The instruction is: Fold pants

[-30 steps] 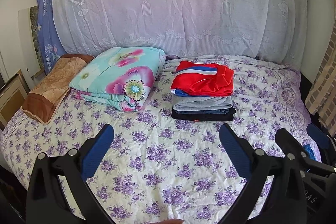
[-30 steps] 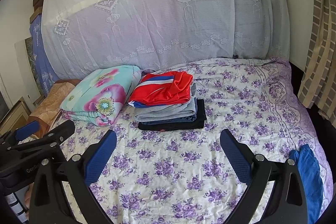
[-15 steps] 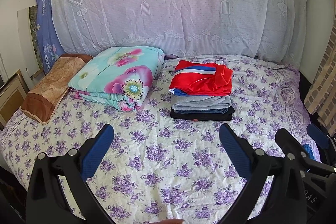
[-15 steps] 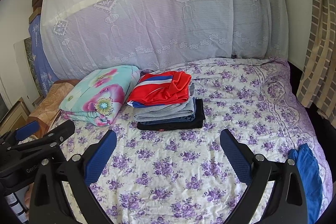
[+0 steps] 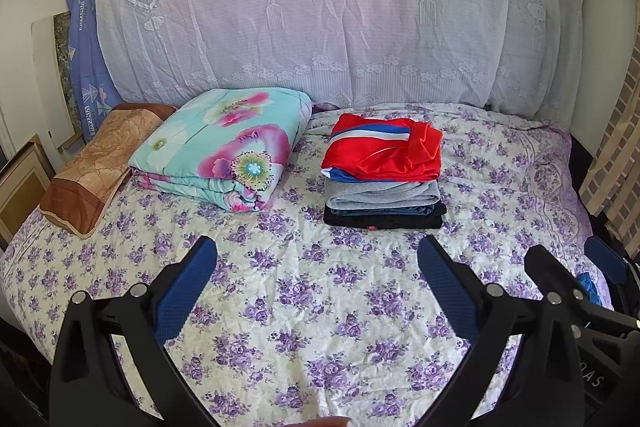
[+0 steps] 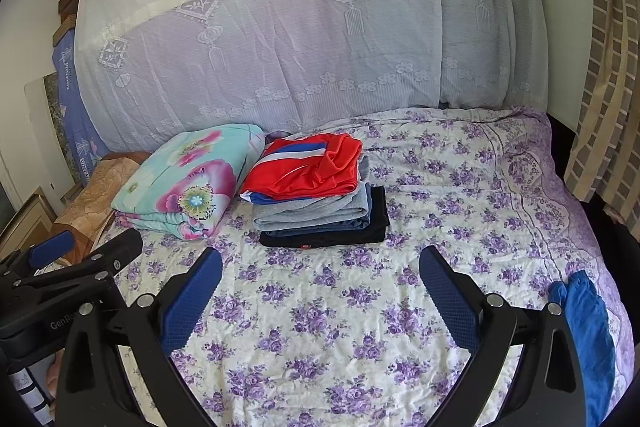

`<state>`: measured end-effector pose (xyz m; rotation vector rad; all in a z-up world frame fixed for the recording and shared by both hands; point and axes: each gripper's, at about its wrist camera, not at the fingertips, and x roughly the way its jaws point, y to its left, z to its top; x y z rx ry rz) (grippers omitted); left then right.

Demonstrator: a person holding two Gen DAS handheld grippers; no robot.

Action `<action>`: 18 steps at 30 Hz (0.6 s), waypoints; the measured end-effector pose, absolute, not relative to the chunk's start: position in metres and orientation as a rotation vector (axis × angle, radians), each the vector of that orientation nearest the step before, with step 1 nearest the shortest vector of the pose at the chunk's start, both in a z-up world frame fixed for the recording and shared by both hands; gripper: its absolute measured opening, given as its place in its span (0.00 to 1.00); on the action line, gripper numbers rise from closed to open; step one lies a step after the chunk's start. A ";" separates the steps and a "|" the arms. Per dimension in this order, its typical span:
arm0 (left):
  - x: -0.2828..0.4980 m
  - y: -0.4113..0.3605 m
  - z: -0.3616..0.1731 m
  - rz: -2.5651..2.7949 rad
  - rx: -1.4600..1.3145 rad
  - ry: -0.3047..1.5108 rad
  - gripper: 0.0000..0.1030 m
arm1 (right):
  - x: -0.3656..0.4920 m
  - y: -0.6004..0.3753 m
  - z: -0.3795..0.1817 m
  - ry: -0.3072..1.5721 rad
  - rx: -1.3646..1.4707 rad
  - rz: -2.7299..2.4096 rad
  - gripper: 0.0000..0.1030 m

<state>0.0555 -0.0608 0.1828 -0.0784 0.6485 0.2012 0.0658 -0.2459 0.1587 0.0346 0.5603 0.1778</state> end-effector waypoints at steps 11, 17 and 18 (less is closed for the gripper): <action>0.056 -0.063 0.181 0.200 -0.077 0.654 0.95 | 0.066 -0.247 0.156 0.564 0.039 0.177 0.96; 0.057 -0.063 0.181 0.198 -0.076 0.654 0.95 | 0.067 -0.248 0.156 0.564 0.037 0.178 0.96; 0.057 -0.063 0.181 0.199 -0.076 0.654 0.95 | 0.067 -0.249 0.156 0.564 0.037 0.178 0.96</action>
